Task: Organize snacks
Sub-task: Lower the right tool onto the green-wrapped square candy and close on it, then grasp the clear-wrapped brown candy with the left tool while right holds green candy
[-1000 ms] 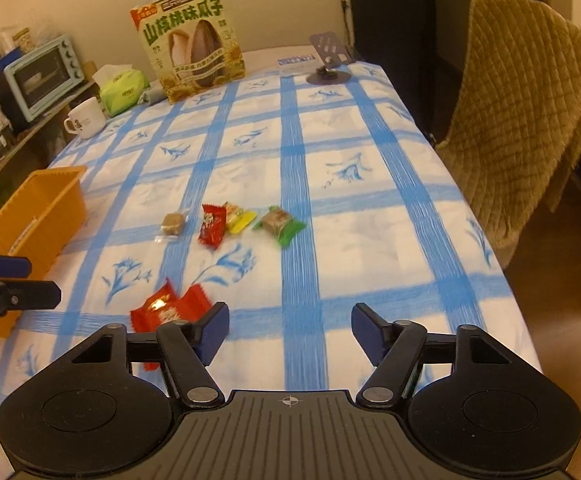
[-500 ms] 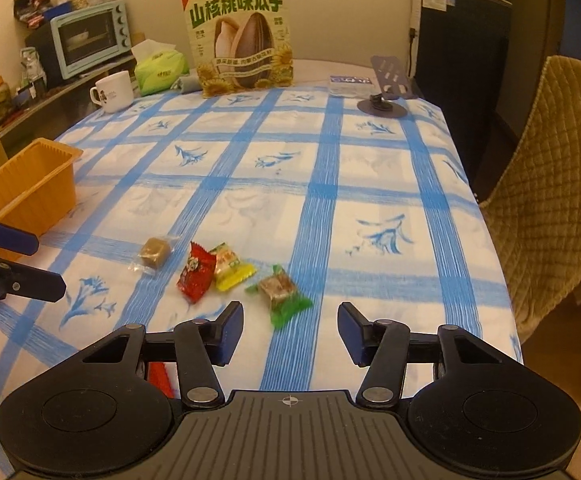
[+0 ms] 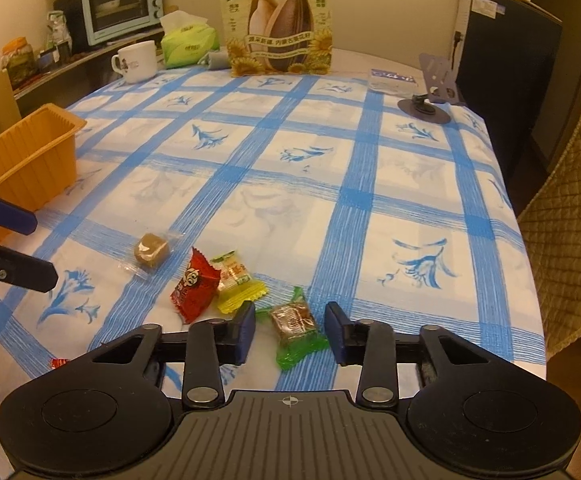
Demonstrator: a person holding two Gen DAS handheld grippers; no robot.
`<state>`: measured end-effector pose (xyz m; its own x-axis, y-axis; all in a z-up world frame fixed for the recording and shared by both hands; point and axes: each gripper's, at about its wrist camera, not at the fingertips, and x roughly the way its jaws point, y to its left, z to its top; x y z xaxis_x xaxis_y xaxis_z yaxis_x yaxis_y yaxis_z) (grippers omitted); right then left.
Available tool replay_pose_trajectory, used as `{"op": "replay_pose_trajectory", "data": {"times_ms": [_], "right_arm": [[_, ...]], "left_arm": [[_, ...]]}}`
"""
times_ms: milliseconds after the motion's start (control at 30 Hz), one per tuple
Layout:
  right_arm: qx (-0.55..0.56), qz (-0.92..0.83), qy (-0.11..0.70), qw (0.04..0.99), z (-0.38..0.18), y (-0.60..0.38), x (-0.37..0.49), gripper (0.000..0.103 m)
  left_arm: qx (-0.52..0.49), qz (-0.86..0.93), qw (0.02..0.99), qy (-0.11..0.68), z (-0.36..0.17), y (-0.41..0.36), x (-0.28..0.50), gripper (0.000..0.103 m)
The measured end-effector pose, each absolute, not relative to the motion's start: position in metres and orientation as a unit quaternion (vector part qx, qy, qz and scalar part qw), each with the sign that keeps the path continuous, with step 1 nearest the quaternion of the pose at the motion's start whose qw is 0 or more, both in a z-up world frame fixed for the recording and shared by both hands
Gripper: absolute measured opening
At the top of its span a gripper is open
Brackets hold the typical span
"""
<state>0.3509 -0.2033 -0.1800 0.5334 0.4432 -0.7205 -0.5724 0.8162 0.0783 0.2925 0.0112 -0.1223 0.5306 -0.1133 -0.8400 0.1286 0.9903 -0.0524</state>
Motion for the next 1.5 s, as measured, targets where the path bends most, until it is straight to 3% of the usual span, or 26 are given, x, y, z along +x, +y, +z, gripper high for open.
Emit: {"op": "replay_pose_trajectory", "data": {"times_ms": [133, 333, 833, 933, 1233, 1500], "right_arm": [[-0.075, 0.284, 0.388, 0.873, -0.177, -0.203, 0.348, 0.021], [-0.017, 0.247, 0.387, 0.888, -0.162, -0.22, 0.343, 0.021], [0.068, 0.173, 0.391, 0.901, -0.144, -0.27, 0.322, 0.021], [0.074, 0.164, 0.395, 0.901, -0.145, -0.277, 0.316, 0.021], [0.082, 0.155, 0.398, 0.9, -0.143, -0.284, 0.305, 0.021], [0.081, 0.161, 0.391, 0.903, -0.135, -0.282, 0.298, 0.021]], "left_arm": [[0.009, -0.075, 0.875, 0.479, -0.125, 0.008, 0.298, 0.067], [0.003, -0.09, 0.876, 0.473, -0.129, 0.0, 0.313, 0.064], [0.023, -0.115, 0.876, 0.468, -0.149, -0.025, 0.351, 0.038], [0.029, -0.116, 0.875, 0.47, -0.152, -0.027, 0.355, 0.028], [0.037, -0.117, 0.875, 0.468, -0.153, -0.029, 0.354, 0.018], [0.035, -0.12, 0.88, 0.458, -0.144, -0.026, 0.346, 0.018]]}}
